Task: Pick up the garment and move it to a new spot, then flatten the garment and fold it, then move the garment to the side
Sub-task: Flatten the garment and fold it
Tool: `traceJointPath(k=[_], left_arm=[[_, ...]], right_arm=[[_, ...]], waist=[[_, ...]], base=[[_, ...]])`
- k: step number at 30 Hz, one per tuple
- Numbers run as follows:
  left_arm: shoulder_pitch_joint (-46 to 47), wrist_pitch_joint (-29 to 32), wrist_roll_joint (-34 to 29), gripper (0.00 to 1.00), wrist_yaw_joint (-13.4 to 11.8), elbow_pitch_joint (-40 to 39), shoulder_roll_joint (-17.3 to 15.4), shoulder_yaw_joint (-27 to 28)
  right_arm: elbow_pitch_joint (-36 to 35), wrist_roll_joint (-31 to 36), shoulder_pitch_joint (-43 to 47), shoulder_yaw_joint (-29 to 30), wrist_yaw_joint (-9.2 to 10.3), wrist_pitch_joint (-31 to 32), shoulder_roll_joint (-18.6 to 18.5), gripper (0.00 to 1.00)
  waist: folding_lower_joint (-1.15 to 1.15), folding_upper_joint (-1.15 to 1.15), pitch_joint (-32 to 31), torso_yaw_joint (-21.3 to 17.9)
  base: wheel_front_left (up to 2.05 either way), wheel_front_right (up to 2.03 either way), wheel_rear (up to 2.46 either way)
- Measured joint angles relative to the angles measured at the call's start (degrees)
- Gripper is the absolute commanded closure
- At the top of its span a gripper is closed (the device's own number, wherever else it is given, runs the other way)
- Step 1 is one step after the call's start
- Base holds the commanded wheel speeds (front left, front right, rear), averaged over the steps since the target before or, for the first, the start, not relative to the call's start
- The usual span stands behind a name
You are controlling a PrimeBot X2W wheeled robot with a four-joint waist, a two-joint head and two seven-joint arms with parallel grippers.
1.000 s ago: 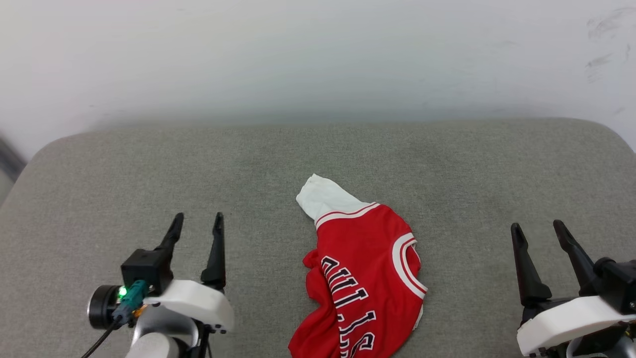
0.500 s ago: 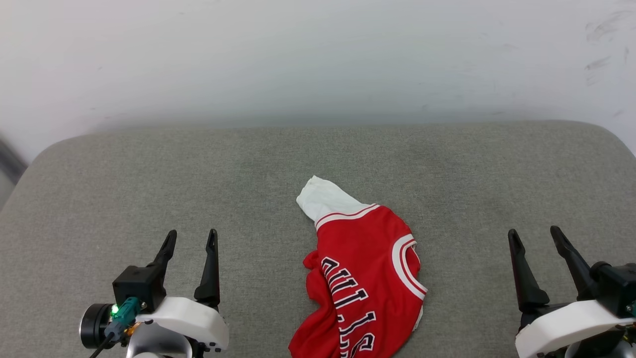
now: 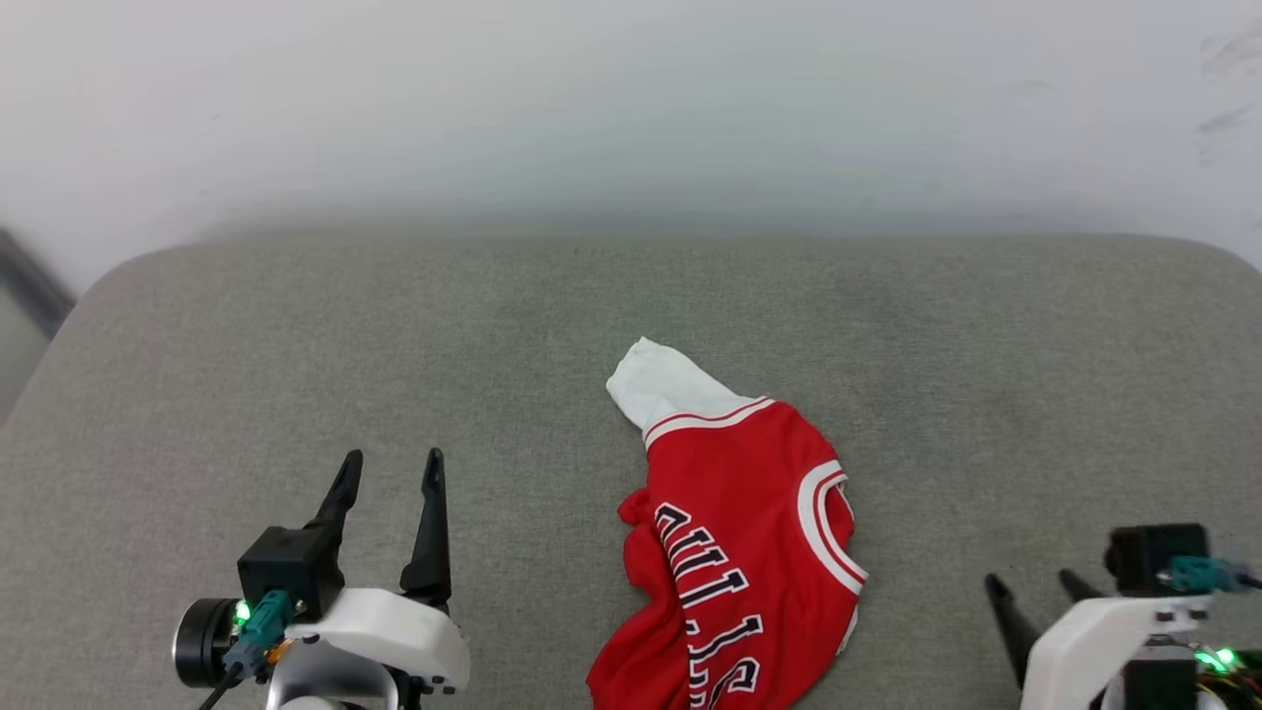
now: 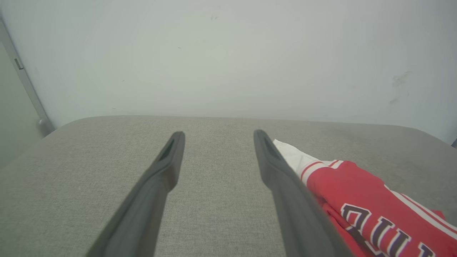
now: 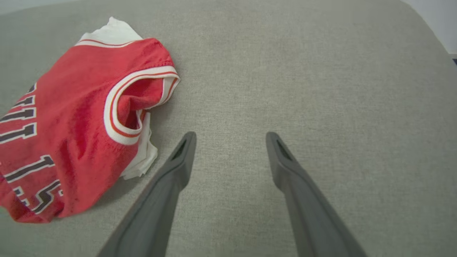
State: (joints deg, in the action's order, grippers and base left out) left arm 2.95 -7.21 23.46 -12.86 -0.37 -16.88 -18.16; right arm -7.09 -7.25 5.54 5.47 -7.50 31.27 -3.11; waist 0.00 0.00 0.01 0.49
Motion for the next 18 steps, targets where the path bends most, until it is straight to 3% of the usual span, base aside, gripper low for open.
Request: traceJointPath(k=[6, 18], left_arm=[[2.7, -1.1, -0.1, 0.0, 0.6, 0.5, 1.1, -1.0], [6.8, -2.6, -0.2, 0.0, 1.8, 3.3, 2.6, -2.5]], right_arm=[[-0.6, -4.6, -2.7, -8.3, 0.0, 10.5, -3.1, 0.0], [14.4, -10.1, -9.9, -16.8, 0.0, 11.1, -5.0, 0.0]], waist=[[0.0, 0.0, 2.7, 2.1], [0.01, 0.0, 8.6, 7.4]], base=[[0.0, 0.0, 0.0], [0.0, 0.0, 0.0]])
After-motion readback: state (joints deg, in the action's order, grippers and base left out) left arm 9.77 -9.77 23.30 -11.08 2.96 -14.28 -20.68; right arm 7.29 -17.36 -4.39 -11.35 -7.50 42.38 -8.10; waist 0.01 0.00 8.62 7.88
